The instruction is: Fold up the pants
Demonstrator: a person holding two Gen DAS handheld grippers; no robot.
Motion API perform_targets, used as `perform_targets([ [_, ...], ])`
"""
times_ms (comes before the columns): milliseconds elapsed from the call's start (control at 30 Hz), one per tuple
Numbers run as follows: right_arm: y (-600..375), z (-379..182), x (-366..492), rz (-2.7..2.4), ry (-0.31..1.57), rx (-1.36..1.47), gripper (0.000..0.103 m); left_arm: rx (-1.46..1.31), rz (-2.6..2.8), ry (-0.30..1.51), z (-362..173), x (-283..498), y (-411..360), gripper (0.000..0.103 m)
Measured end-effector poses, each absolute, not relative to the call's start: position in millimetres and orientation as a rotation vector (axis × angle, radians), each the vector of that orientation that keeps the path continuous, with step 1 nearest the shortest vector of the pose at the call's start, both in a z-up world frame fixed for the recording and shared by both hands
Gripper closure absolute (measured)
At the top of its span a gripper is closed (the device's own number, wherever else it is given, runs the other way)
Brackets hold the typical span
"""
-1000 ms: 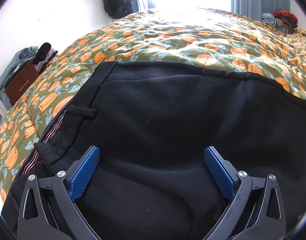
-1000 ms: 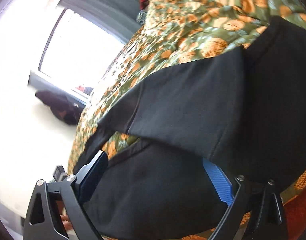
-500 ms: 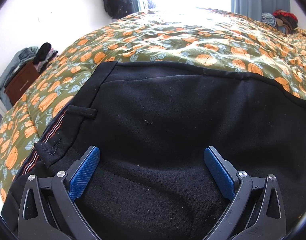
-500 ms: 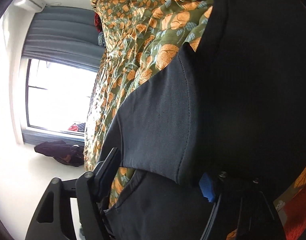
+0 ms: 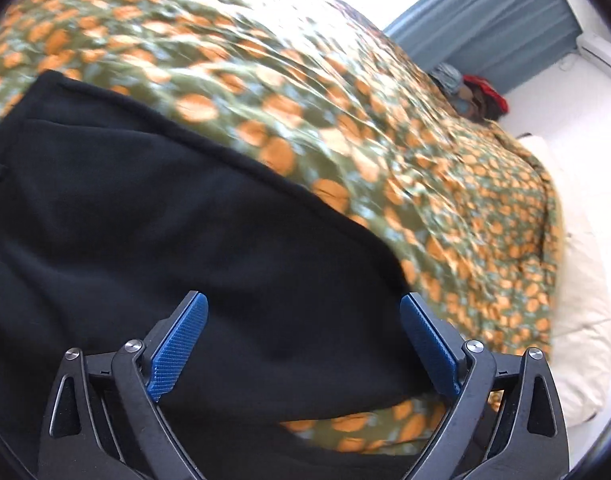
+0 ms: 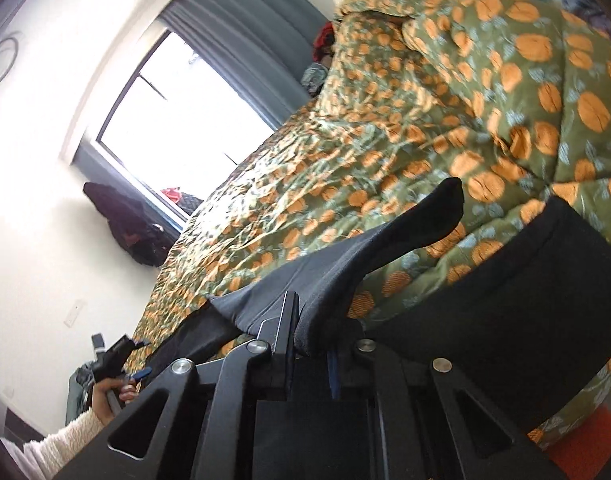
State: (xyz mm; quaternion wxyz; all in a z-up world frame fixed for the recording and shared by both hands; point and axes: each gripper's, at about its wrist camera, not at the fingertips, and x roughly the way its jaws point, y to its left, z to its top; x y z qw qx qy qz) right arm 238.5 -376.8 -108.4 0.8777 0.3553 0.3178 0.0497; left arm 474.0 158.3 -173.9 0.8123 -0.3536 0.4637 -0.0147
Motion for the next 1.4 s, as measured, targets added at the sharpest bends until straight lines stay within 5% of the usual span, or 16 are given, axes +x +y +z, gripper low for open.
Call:
perform_targets([
  [133,-372.1,-68.9,219.9,0.194,0.590,0.681,0.091,-0.704,-0.121,1.075,-184.8,522.4,111.0,0.008],
  [267,-370.1,-33.8,186.5,0.279,0.535,0.613,0.091,-0.799,-0.142,1.112,-200.4,538.1,99.7,0.023],
  [300,-371.1,-27.8,178.5,0.301,0.527,0.602,0.091,-0.823,-0.143,1.101,-201.2,535.8,101.6,0.033],
  [400,-377.0,-22.0,161.9,0.360,0.537,0.591,0.091,-0.838,-0.116,1.100,-202.9,521.1,111.1,0.098],
  [700,-444.6,-60.3,236.4,0.287,0.653,0.563,0.092,-0.650,-0.151,0.675,-50.7,364.9,139.5,0.095],
  [800,-456.8,-73.2,250.1,0.312,0.795,0.580,0.091,-0.582,-0.121,0.738,-76.5,299.1,133.9,0.094],
  [1000,-473.5,-186.2,233.4,0.117,1.262,0.547,0.091,-0.613,-0.104,1.005,-190.3,246.7,104.6,0.095],
  [1400,-494.6,-184.0,214.8,-0.164,1.228,0.445,0.092,-0.477,-0.188,1.046,-188.8,221.6,52.6,0.095],
])
